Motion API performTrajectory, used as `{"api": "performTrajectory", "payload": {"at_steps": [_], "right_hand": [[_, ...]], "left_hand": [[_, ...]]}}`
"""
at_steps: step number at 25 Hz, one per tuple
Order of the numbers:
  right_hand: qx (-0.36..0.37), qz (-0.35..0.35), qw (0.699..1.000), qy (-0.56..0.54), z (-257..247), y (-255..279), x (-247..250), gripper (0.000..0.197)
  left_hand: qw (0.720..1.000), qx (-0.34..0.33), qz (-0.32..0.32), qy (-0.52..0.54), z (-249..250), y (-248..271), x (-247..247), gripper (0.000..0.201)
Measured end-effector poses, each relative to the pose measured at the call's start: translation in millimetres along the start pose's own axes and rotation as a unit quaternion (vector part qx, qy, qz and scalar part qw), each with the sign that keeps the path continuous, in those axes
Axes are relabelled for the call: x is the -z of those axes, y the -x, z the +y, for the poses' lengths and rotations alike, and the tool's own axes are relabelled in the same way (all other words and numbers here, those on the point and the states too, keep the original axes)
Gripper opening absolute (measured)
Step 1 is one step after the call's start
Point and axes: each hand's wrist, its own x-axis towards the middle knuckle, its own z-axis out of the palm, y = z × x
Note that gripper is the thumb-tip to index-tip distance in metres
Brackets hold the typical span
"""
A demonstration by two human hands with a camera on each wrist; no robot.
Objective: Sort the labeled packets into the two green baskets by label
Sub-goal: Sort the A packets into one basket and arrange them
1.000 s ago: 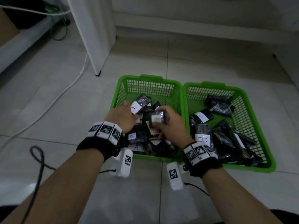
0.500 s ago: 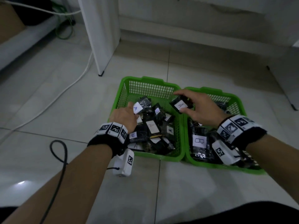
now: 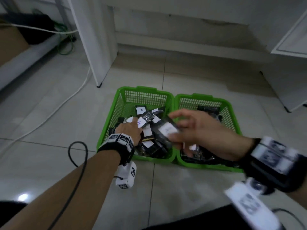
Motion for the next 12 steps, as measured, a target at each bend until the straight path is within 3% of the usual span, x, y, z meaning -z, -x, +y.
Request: {"api": "performTrajectory", "payload": {"at_steps": [4,7,9,12], "right_hand": [[-0.019,0.118,0.992,-0.038,9,-110,-42,0.049],[-0.076,0.216,0.972,0.058,39,-167,-36,0.033],[-0.093,0.192,0.966,0.145,48,-179,-30,0.018],[-0.109,0.061,0.943,0.308,44,-180,-31,0.015]], "left_hand": [[0.998,-0.032,0.017,0.045,-14,-2,8,0.048],[0.989,-0.032,0.075,0.124,-48,-1,12,0.047],[0.974,-0.004,0.113,0.198,-67,-2,11,0.041],[0.959,-0.006,0.149,0.242,-70,-11,13,0.037]]}}
